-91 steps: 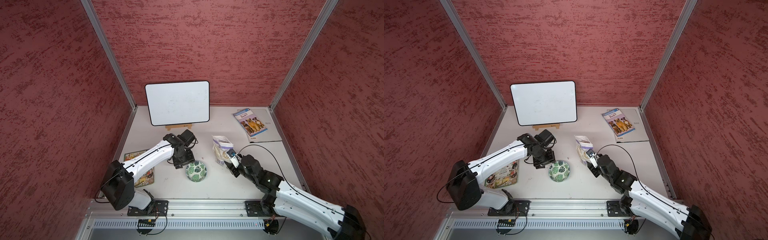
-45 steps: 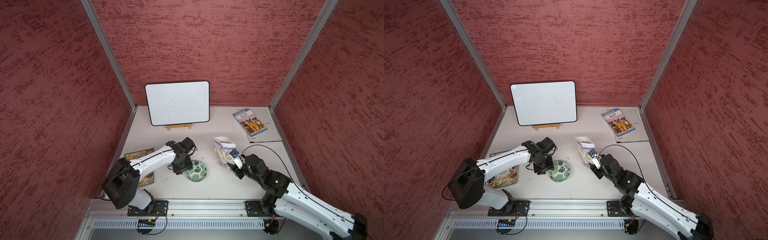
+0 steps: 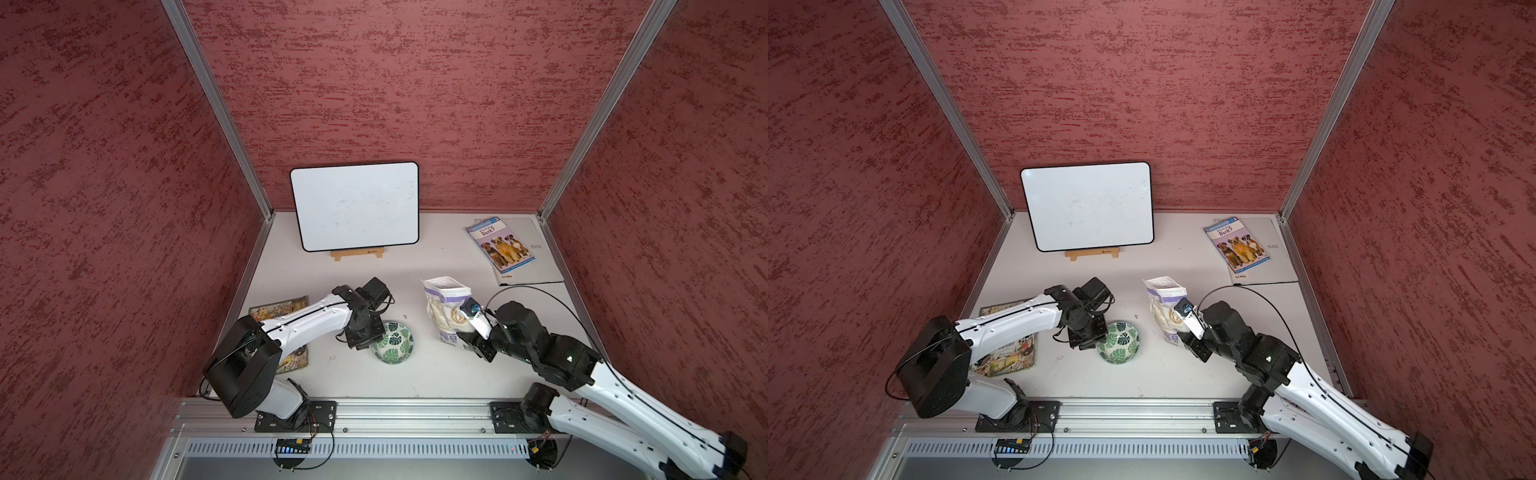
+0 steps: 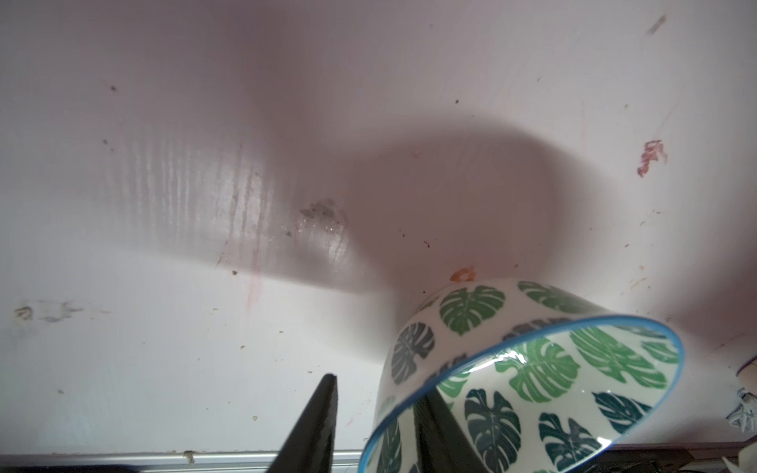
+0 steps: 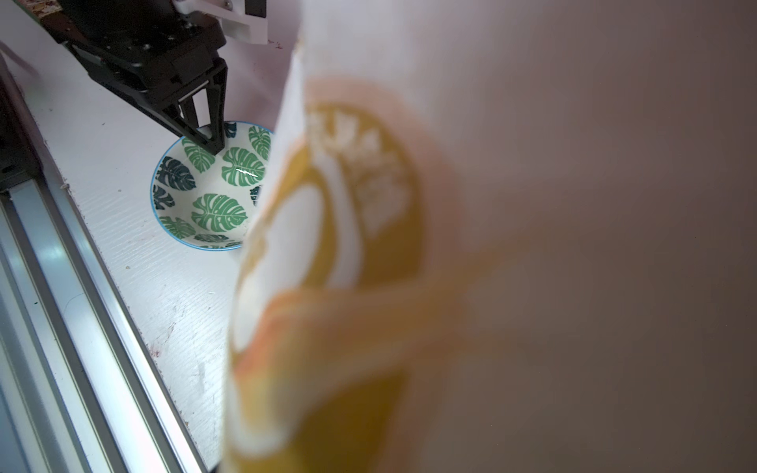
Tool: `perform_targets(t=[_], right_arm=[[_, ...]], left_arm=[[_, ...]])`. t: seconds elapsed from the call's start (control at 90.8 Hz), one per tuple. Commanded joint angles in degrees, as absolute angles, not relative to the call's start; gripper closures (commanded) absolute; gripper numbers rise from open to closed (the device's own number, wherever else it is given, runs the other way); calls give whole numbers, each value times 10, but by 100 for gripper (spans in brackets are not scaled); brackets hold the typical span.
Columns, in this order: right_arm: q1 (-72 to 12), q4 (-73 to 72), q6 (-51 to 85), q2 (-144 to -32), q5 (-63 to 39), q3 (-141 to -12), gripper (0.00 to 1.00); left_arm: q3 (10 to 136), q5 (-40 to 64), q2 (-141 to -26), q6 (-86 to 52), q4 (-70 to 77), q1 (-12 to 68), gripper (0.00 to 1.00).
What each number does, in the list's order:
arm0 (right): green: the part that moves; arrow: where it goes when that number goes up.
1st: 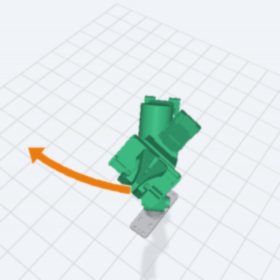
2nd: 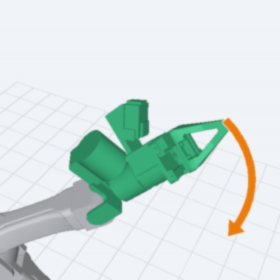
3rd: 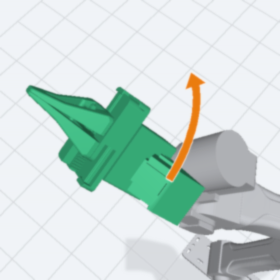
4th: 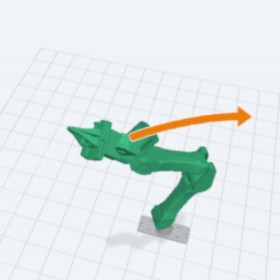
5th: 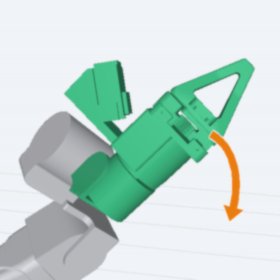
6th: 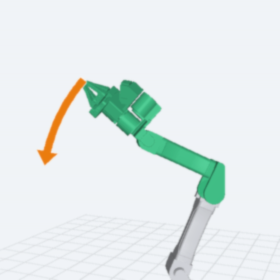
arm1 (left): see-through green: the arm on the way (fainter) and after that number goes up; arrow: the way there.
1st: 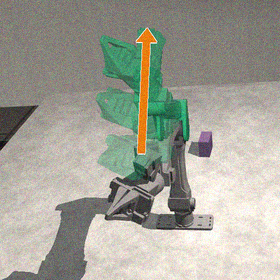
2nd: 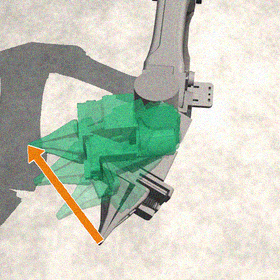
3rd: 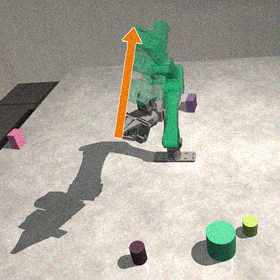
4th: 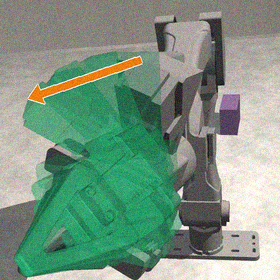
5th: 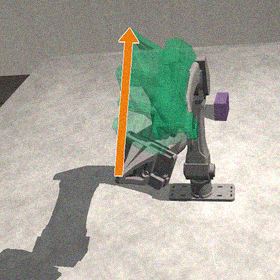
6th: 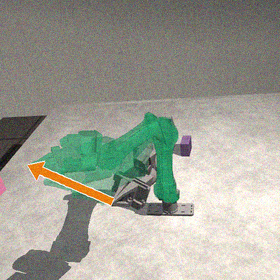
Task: Pour the oats into the breakfast bowl
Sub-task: Adjust the bowl at the center of the board.
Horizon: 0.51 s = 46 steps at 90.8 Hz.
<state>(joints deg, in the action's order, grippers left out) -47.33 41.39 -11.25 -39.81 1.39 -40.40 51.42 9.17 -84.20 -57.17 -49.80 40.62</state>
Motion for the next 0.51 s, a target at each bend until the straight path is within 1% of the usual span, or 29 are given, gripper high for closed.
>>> perform_targets(t=[0.0,0.099,0.22,0.496], right_arm=[[-476,413,-142,-398,-24,-469,62],[-476,452,-160,-411,-32,-486,62],[-476,467,-188,-425,-33,-498,62],[-476,543,-269,-505,-44,-540,64]], left_arm=[[513,78,-833,-575,-487,409,70],[517,79,-836,-583,-480,409,70],[524,76,-839,-591,-474,409,70],[519,79,-832,-618,-449,409,69]])
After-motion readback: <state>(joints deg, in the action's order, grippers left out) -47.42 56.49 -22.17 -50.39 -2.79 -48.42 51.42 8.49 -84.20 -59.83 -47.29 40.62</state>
